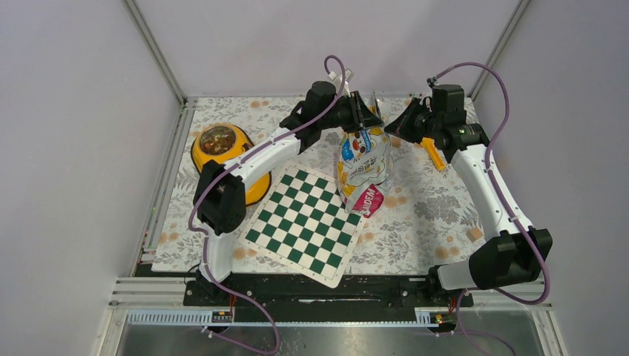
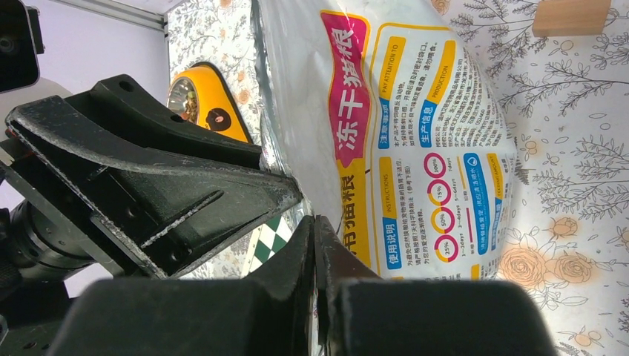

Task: Serve the pet food

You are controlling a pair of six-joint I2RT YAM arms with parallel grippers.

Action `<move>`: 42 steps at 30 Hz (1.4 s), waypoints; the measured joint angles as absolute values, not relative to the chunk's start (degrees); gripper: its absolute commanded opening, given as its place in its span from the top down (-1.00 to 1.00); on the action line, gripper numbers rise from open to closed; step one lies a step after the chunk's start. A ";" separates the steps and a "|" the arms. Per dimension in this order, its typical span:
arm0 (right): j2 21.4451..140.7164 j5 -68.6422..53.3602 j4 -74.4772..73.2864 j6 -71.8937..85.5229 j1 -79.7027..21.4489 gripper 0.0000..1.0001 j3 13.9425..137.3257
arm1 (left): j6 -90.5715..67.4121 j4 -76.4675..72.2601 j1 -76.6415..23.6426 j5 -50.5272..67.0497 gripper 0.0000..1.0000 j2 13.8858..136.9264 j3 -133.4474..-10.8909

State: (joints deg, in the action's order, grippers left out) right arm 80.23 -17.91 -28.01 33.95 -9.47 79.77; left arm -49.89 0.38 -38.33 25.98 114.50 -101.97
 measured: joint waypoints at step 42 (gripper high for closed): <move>79.64 -15.49 -28.97 37.28 -10.85 1.00 80.75 | -44.97 -6.96 -37.63 25.74 1.00 109.60 -94.19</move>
State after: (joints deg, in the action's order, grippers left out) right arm 79.64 -15.49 -28.97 37.28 -10.85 80.75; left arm -44.97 -6.96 -37.63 25.74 109.60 -94.19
